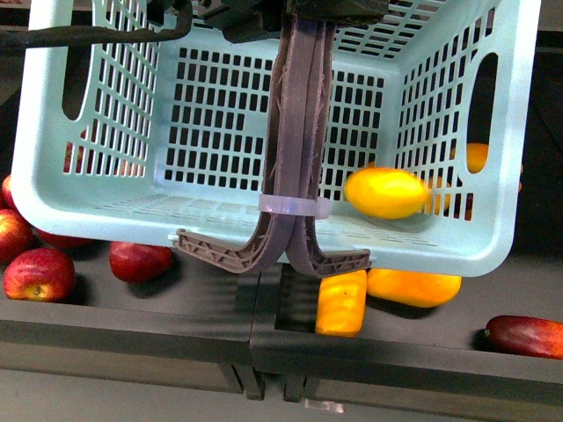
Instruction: Pick mango and avocado into basket
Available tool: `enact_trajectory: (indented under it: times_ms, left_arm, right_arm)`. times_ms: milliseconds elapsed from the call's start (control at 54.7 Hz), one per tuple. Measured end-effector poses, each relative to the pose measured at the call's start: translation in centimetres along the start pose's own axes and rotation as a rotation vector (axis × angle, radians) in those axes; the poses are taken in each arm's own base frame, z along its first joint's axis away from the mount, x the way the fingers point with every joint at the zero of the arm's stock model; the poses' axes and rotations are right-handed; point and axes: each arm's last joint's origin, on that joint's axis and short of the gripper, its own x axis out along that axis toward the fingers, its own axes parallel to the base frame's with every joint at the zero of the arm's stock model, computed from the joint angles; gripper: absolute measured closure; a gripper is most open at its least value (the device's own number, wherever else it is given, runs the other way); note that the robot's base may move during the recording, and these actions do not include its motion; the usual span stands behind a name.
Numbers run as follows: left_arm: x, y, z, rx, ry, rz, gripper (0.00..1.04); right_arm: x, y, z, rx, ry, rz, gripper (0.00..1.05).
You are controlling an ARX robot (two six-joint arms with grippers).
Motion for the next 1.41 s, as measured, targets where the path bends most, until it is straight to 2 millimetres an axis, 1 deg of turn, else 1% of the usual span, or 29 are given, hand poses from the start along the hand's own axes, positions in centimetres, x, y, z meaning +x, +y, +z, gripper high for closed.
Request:
enact_trajectory:
  times_ms: [73,110,165,201,219,274,329,402,457,1262,1408]
  left_arm:
    - [0.0,0.0,0.0,0.002,0.000,0.002,0.99]
    - [0.0,0.1,0.0,0.001,-0.002,0.006,0.99]
    - [0.0,0.1,0.0,0.003,-0.003,0.008,0.99]
    - [0.0,0.1,0.0,0.002,-0.003,0.008,0.99]
    - [0.0,0.1,0.0,0.000,-0.003,0.008,0.99]
    - [0.0,0.1,0.0,-0.001,-0.003,0.008,0.99]
    - [0.0,0.1,0.0,0.000,-0.002,0.007,0.99]
    - [0.0,0.1,0.0,0.000,-0.001,0.003,0.99]
    - [0.0,0.1,0.0,0.000,-0.001,0.003,0.99]
    - [0.1,-0.3,-0.1,0.003,0.010,-0.023,0.99]
    - [0.0,0.0,0.0,0.002,-0.001,0.007,0.99]
  right_arm:
    - [-0.8,-0.1,0.9,-0.049,-0.071,-0.030,0.09]
    - [-1.5,-0.2,1.8,-0.083,-0.127,-0.060,0.09]
    - [-3.5,-0.8,3.1,-0.137,-0.238,-0.142,0.09]
    - [-4.6,-1.1,3.3,-0.153,-0.270,-0.177,0.09]
    - [-5.4,-1.2,3.1,-0.167,-0.281,-0.197,0.09]
    - [-6.8,-1.6,2.3,-0.191,-0.291,-0.245,0.09]
    - [-7.7,-2.0,1.3,-0.202,-0.284,-0.302,0.09]
    - [-8.5,-2.5,0.1,-0.214,-0.264,-0.358,0.09]
    - [-8.7,-2.6,-0.2,-0.218,-0.263,-0.365,0.09]
    - [-8.8,-2.4,-0.1,-0.229,-0.268,-0.360,0.09]
    - [-8.8,-2.4,-0.2,-0.230,-0.267,-0.362,0.09]
